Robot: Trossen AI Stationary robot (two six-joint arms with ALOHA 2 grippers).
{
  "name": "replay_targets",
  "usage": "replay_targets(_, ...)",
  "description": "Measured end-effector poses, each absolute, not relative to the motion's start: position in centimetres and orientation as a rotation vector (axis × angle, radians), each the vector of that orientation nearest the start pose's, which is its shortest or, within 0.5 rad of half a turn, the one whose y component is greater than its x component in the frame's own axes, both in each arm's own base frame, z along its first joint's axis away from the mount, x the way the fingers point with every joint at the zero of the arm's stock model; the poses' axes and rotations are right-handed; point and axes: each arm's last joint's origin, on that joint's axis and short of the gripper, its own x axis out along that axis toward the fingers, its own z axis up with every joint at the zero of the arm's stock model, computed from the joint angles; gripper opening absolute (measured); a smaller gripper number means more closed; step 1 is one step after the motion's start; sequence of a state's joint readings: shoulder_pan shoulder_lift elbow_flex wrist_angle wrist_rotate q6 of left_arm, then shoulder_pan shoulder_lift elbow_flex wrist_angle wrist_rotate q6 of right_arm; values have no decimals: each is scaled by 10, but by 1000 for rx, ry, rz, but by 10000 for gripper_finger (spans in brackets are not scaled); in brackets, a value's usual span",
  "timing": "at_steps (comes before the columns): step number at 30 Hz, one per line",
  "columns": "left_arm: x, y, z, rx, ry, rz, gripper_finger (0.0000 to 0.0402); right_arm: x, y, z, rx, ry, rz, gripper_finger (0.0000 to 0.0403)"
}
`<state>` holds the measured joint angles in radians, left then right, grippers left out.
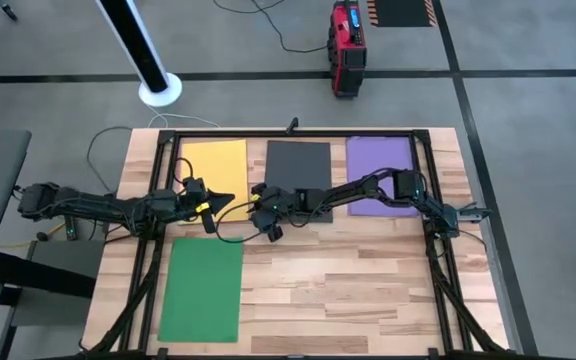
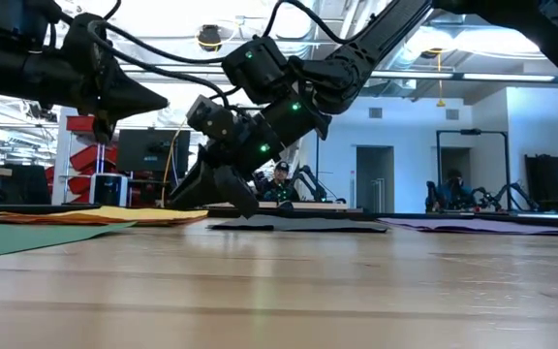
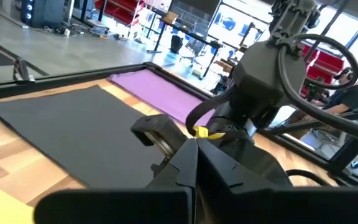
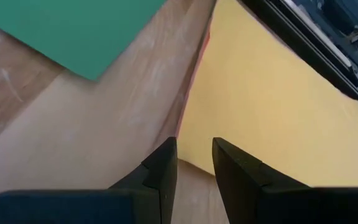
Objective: Organize paper
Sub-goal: Move the yellow paper to the bottom right of the table
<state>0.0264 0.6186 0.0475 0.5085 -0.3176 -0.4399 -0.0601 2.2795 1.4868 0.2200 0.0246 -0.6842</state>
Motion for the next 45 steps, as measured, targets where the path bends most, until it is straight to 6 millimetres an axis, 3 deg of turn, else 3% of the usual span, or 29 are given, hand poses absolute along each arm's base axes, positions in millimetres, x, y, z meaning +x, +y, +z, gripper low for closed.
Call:
replay_targets(17, 138, 15, 168, -433, -3, 347, 0, 486, -28, 118, -645, 623, 111, 101)
replay_targets(21, 138, 15, 168, -438, -3, 339, 0, 490, -24, 128, -596, 716, 115, 101)
replay_targets(28, 138, 15, 168, -440, -5, 340, 0, 498, -25, 144, -613, 703, 119, 101)
replay_targets(31, 138, 15, 168, -439, -3, 336, 0, 497, -25, 140, -647, 719, 143, 101)
replay_targets(36, 138, 15, 170, -441, -28, 328, 0, 501, -23, 113, -698, 756, 160, 101)
replay_targets(45, 138, 19, 169, -446, -15, 332, 0, 507, -21, 116, -727, 739, 113, 101)
